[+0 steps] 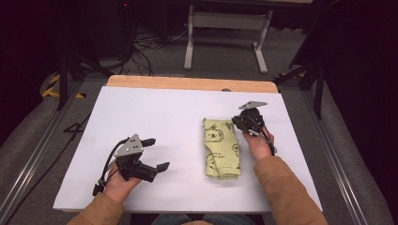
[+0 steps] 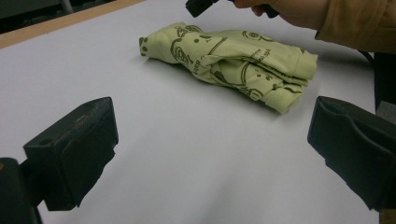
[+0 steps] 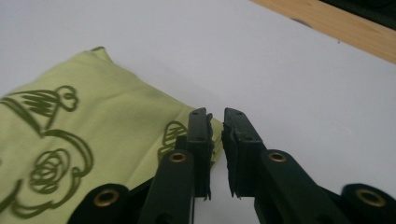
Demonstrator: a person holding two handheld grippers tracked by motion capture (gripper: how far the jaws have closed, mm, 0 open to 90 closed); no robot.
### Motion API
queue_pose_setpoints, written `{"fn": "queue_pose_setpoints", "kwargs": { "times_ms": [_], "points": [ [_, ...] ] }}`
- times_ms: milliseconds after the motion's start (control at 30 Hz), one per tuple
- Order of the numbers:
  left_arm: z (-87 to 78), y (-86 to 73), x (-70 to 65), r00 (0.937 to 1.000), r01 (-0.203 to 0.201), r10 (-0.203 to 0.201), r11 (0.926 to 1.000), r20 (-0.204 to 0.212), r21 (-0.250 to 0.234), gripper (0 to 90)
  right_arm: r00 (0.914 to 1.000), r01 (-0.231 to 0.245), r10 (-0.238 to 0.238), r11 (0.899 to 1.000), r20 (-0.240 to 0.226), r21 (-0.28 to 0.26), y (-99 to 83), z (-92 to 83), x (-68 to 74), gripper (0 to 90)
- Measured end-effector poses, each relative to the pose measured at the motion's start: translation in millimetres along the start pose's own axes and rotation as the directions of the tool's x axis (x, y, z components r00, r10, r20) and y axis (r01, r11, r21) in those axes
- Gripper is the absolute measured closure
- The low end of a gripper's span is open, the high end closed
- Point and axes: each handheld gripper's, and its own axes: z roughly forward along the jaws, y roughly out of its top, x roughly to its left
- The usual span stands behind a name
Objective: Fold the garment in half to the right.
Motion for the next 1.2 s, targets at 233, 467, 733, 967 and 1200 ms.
{"fn": "queue_pose_setpoints", "kwargs": {
  "times_ms": [233,467,733,967,1200],
  "points": [
    [-9.0,-5.2,2.2,0.9995,0.009,-0.010,0.9999,-0.030,-0.009,2.5,0.9994,0.006,-0.009,0.995,-0.035,-0.097,-2.0,-29.9,3.0,65.1],
    [-15.7,-9.5,3.6,0.9986,0.011,-0.012,0.9997,-0.051,-0.020,2.2,0.9944,0.020,-0.036,0.987,-0.099,-0.158,-7.8,-59.5,3.4,42.3],
    [-23.1,-9.6,10.8,0.9976,0.015,-0.018,0.9986,-0.067,-0.050,1.2,0.9840,0.045,-0.079,0.978,-0.160,-0.202,-22.3,-90.1,8.2,23.5],
    [-31.5,-11.7,14.3,0.9973,0.016,-0.021,0.9972,-0.071,-0.073,0.5,0.9668,0.073,-0.138,0.956,-0.215,-0.284,-42.7,-115.1,13.6,13.5],
    [-40.1,-16.6,14.6,0.9979,0.013,-0.019,0.9950,-0.062,-0.099,0.4,0.9445,0.120,-0.219,0.924,-0.245,-0.364,-59.8,-136.0,21.5,5.4]
  ]
}}
